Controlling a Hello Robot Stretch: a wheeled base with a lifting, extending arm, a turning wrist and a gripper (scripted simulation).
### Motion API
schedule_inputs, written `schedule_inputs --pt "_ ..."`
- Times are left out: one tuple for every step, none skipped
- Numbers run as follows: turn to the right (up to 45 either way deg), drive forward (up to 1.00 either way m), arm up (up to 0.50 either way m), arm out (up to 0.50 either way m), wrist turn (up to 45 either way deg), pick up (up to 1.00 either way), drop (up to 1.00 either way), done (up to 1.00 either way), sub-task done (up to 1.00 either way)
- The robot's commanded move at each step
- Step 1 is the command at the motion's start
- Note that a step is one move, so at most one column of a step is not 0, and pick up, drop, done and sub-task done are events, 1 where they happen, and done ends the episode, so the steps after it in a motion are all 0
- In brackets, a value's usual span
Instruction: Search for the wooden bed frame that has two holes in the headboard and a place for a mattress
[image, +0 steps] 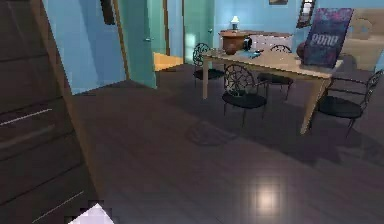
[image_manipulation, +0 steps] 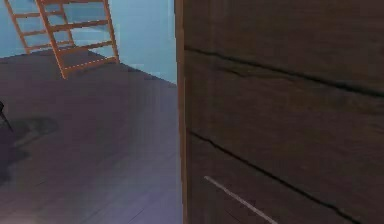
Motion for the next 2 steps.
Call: schedule_inputs --pt "-42.0 0.0 0.0 0.0 0.0 0.0 0.0 0.0 0.0" --pt "0.0 0.25 0.0 0.0 0.0 0.0 0.0 0.0 0.0"
